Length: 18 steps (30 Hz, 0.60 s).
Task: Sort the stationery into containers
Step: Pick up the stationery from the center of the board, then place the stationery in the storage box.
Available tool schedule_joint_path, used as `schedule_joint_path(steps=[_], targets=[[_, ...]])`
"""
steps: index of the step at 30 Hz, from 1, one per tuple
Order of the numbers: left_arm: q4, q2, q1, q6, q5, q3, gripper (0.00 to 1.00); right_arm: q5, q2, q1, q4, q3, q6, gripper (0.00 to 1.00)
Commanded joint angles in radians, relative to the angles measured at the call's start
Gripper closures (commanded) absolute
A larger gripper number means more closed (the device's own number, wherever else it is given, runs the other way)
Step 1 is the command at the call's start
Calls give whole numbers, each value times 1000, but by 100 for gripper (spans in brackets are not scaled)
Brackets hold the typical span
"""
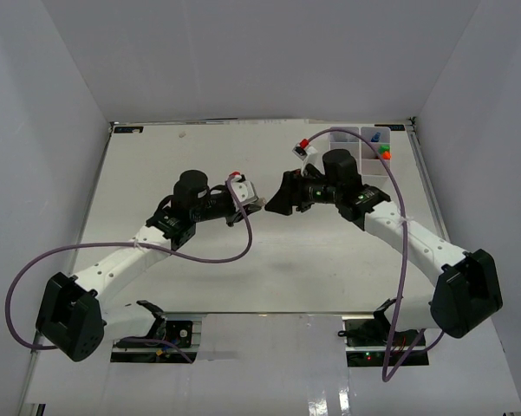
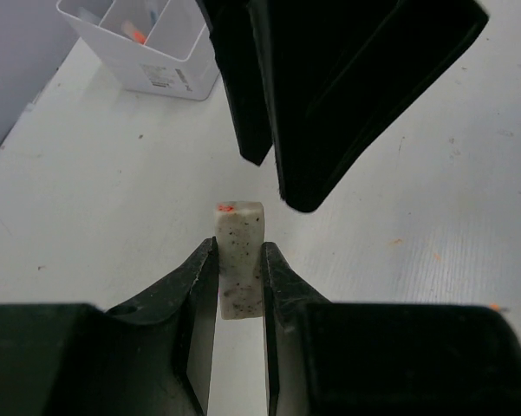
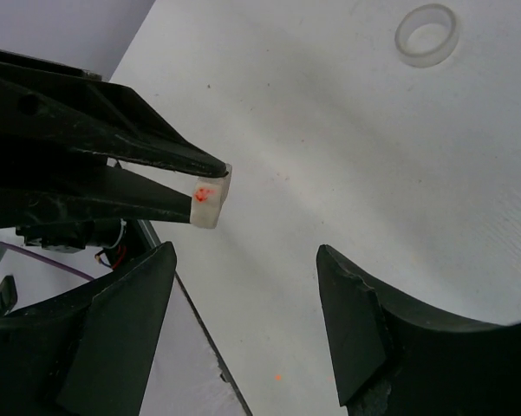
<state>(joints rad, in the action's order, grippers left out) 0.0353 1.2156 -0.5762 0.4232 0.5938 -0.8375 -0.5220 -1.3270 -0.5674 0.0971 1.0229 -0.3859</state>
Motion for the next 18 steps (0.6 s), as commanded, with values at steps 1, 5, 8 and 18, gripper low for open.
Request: schedule_joint_path(steps=[1, 5, 8, 18], targets=[[55, -51, -7, 42, 29, 28, 99, 10, -17, -26, -23, 72, -30, 28], [77, -65, -11, 42, 31, 55, 99, 31, -34, -48, -28, 89, -31, 31], [84, -62, -11, 37, 37, 60, 99, 33, -40, -58, -46, 92, -37, 36], [101, -74, -11, 23, 47, 72, 98, 34, -97, -97, -50, 117, -36, 51]])
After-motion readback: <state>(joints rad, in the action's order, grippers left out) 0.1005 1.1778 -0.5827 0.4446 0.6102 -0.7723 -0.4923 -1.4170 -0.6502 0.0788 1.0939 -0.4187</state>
